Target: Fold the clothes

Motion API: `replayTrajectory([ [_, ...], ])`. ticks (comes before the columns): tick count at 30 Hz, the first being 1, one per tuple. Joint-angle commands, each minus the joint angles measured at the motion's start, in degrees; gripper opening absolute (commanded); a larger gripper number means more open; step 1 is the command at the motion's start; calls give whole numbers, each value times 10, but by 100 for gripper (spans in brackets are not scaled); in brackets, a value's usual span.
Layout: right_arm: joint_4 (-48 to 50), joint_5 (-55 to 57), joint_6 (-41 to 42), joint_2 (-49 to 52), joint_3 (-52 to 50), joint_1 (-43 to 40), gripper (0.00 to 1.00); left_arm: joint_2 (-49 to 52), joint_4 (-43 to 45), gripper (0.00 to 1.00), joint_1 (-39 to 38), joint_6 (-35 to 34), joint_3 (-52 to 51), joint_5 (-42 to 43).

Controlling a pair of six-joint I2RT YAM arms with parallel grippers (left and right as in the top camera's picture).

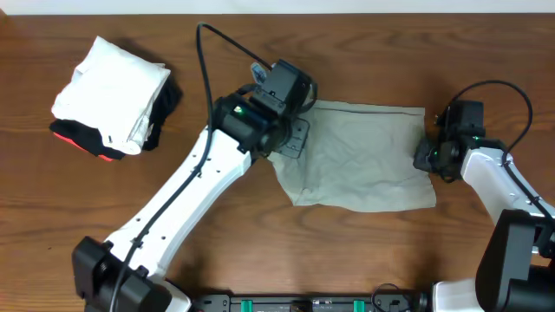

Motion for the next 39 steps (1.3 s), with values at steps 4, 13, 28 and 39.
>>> replayTrajectory([
  [4, -1, 18, -8, -8, -5, -8, 11, 13, 15, 6, -23, -10, 13, -6],
  [13, -8, 26, -8, -8, -5, -8, 10, 15, 30, 6, -51, -12, 13, -7],
  [28, -24, 31, -8, -8, -5, -8, 9, 66, 78, 6, -85, -21, 13, -6],
  [39, -28, 11, -8, -8, -5, -8, 7, 89, 127, 7, -115, -40, 13, -6],
])
